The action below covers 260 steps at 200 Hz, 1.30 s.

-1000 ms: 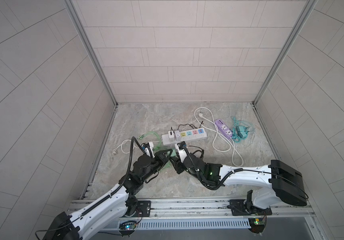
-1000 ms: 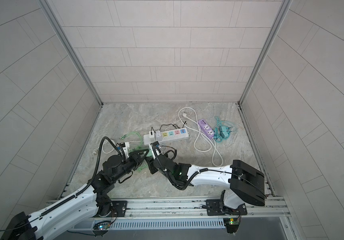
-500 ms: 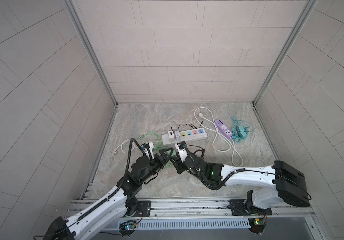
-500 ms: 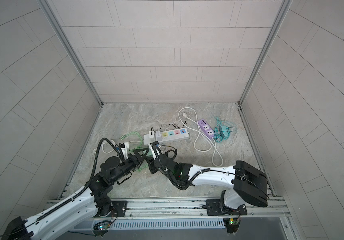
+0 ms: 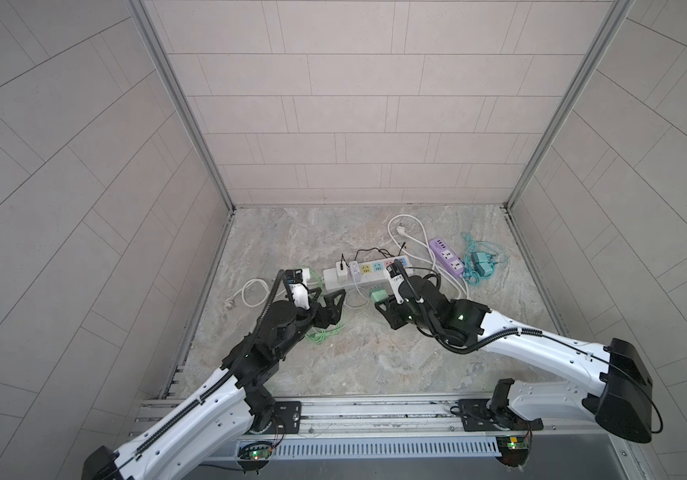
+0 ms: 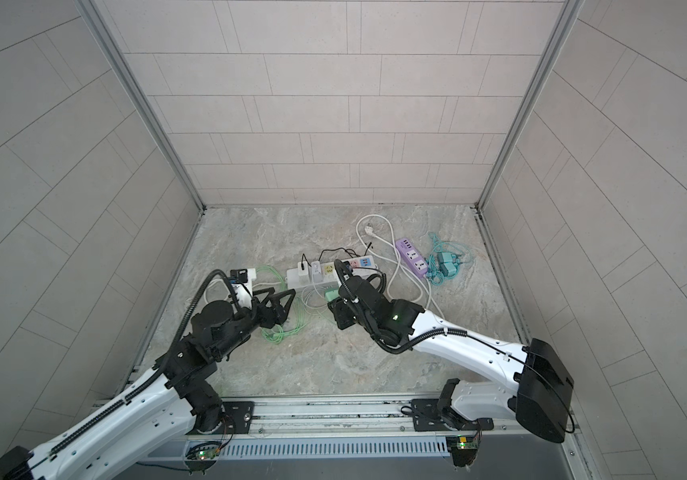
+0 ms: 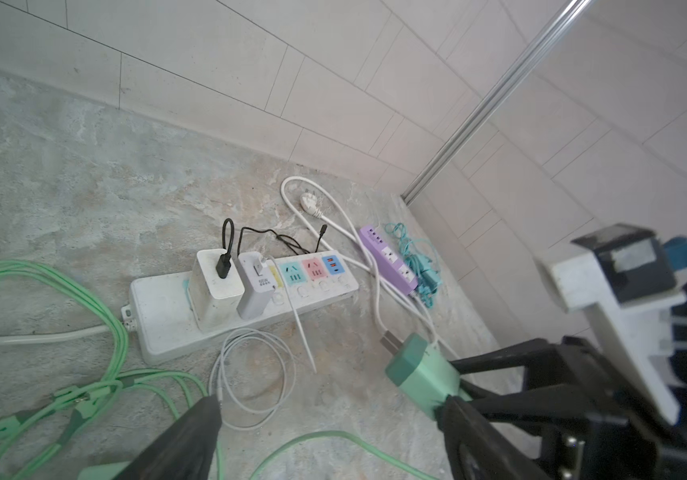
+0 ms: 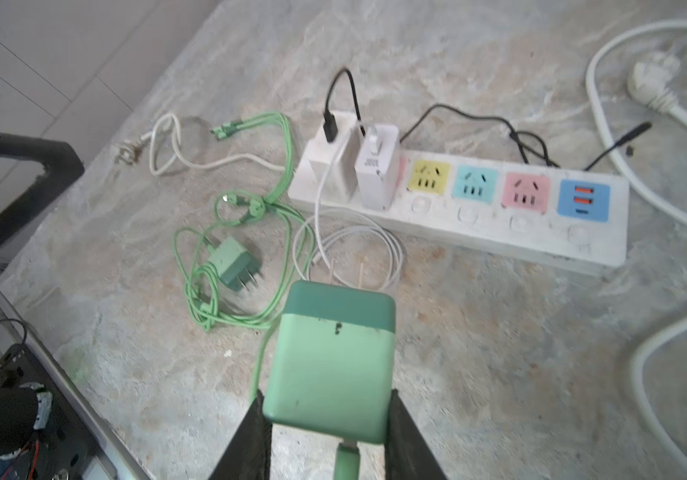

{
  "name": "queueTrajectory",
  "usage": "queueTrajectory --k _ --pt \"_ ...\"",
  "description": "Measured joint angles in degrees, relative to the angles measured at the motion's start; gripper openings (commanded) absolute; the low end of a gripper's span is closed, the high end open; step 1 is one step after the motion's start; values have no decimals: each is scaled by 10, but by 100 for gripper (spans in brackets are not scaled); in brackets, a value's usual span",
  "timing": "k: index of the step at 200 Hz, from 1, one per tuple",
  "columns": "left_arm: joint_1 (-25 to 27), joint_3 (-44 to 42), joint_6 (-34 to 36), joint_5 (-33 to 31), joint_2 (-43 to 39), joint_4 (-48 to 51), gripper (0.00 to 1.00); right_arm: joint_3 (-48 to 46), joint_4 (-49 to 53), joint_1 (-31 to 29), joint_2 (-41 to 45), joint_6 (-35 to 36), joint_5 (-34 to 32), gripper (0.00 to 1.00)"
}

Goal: Insert the plug

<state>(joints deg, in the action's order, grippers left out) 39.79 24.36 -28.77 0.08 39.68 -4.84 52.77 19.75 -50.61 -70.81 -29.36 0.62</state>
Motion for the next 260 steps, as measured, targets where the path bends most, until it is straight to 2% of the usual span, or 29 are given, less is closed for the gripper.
queueTrajectory --k 24,49,96,115,172,226,260 --pt "4 -22 106 35 65 -48 95 19 74 44 0 29 72 24" --pt "28 -24 211 59 122 -86 95 47 136 56 -9 57 114 24" --pt "148 -59 419 43 175 -199 94 66 187 56 -31 84 161 24" --pt "168 -59 475 27 201 -222 91 70 196 57 -44 86 174 23" --pt "182 -60 557 -21 211 -264 89 79 228 57 -60 97 189 22" --pt "183 -65 582 -50 142 -257 88 77 243 57 -48 110 184 22" --pt "183 -66 589 -55 162 -263 87 77 242 57 -48 112 185 22"
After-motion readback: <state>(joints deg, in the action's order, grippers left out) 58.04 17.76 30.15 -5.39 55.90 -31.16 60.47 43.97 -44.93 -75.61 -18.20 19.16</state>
